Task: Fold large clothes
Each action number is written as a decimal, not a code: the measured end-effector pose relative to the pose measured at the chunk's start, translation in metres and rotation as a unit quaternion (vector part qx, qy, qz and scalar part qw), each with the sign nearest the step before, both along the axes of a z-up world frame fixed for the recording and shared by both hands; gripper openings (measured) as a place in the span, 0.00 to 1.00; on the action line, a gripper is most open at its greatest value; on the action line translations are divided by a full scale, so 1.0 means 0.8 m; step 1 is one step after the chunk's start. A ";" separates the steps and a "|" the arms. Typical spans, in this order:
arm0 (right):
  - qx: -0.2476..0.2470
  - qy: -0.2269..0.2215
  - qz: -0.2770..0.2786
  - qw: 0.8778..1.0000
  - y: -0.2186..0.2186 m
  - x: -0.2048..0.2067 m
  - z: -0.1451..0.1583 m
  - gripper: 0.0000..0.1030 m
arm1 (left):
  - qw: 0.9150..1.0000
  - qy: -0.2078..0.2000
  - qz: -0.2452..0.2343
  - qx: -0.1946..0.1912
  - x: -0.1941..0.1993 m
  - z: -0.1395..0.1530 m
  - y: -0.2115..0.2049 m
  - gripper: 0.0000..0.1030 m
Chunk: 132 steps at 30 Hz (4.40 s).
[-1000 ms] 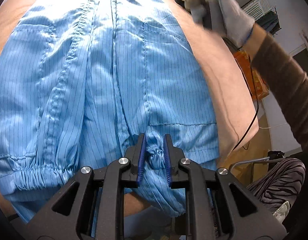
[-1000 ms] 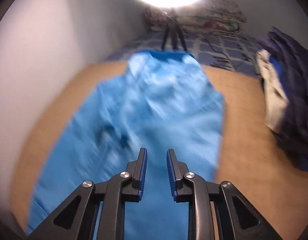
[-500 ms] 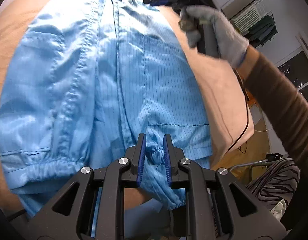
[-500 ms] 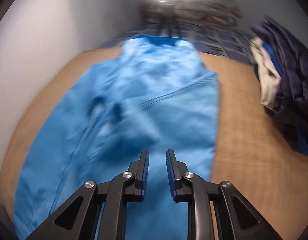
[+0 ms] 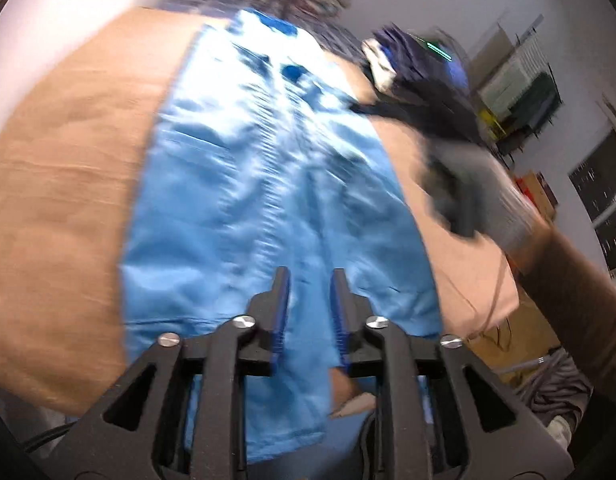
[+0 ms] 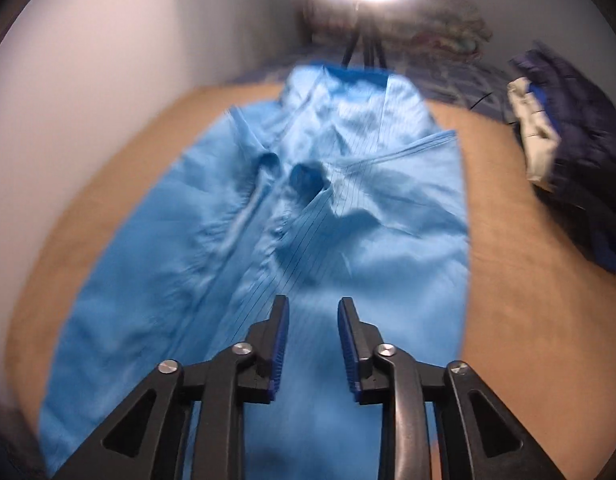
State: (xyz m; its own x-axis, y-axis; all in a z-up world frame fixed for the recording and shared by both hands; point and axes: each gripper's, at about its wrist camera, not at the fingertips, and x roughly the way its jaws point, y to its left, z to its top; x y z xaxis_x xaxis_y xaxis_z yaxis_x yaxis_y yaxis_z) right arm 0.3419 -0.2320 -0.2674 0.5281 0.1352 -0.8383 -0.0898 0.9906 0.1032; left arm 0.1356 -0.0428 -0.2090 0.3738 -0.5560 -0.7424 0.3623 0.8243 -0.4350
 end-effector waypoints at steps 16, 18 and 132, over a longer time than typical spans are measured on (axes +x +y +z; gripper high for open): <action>-0.014 0.036 0.031 0.999 0.054 -0.178 -0.048 0.27 | 0.997 0.050 0.039 0.033 0.027 -0.064 0.038 0.29; -0.011 0.047 0.030 0.998 0.051 -0.180 -0.039 0.26 | 0.997 0.043 0.023 0.058 0.024 -0.075 0.028 0.29; 0.357 0.114 0.031 0.927 -0.066 -0.257 -0.059 0.01 | 0.982 0.179 -0.017 -0.050 0.058 -0.078 0.049 0.01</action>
